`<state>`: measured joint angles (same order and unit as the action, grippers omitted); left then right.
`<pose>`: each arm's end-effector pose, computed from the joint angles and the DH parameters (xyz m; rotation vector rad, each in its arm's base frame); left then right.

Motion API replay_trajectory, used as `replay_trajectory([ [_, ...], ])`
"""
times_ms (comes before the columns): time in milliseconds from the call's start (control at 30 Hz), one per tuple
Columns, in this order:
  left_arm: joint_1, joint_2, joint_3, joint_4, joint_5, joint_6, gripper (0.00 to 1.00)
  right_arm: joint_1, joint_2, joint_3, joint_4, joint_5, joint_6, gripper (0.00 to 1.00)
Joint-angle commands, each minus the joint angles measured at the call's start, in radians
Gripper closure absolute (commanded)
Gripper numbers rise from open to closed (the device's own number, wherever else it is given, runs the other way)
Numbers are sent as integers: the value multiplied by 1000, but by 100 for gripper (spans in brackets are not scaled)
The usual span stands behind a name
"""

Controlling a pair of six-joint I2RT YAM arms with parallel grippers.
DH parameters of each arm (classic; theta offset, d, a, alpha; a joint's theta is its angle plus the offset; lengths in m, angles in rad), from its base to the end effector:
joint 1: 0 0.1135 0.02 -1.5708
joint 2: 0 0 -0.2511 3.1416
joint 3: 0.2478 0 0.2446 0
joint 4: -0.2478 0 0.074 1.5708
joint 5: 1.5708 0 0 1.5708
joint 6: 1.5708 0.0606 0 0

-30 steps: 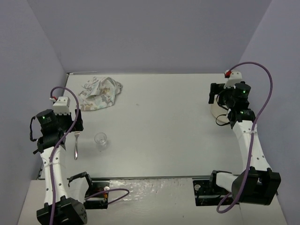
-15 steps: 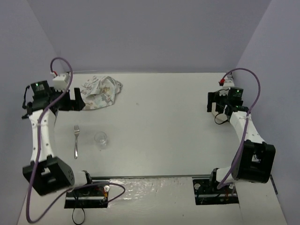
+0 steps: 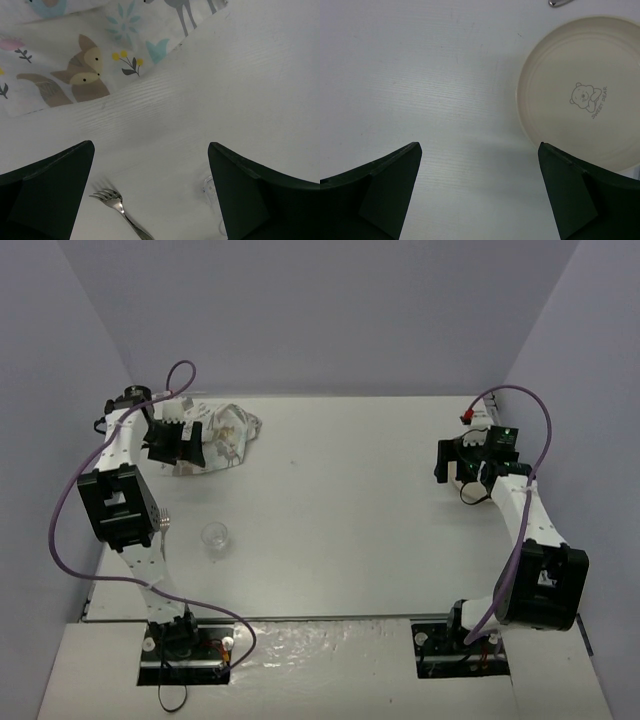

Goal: Set the dinner table for one person

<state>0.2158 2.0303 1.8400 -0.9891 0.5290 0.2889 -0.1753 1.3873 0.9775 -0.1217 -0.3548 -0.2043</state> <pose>0.4205 0.0609 0.2358 0.2330 2.5767 -0.5497 0.3270 -0.0365 0.2546 -0.2409 2.0550 0.1402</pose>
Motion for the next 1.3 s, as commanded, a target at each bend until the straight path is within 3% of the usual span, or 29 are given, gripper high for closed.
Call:
replay_trajectory([
  [0,-44,-50,5,61,-167,41,3,5,-64,7,38,-31,-23,0],
  [200,-151,-56,-75,249,-483,121,3,3,-69,-4,44,-28,-36,0],
  [433,-179,12,-56,388,-691,268,3,-1,-70,-16,50,-26,-43,0],
  [733,-144,176,126,425,-734,394,3,-4,-70,-21,56,-26,-47,0],
  [800,-141,215,173,420,-715,410,7,-6,-67,-22,56,-23,-50,0],
  [967,-142,304,324,377,-675,408,34,-7,-55,-28,60,-14,-59,0],
  [1133,-159,314,329,404,-642,437,49,-7,-18,-22,63,-6,-67,0],
  [1167,-162,315,329,408,-636,437,58,-7,-10,-20,63,-3,-69,0],
  [1267,-167,320,324,446,-644,428,100,-7,5,-19,64,1,-71,0],
])
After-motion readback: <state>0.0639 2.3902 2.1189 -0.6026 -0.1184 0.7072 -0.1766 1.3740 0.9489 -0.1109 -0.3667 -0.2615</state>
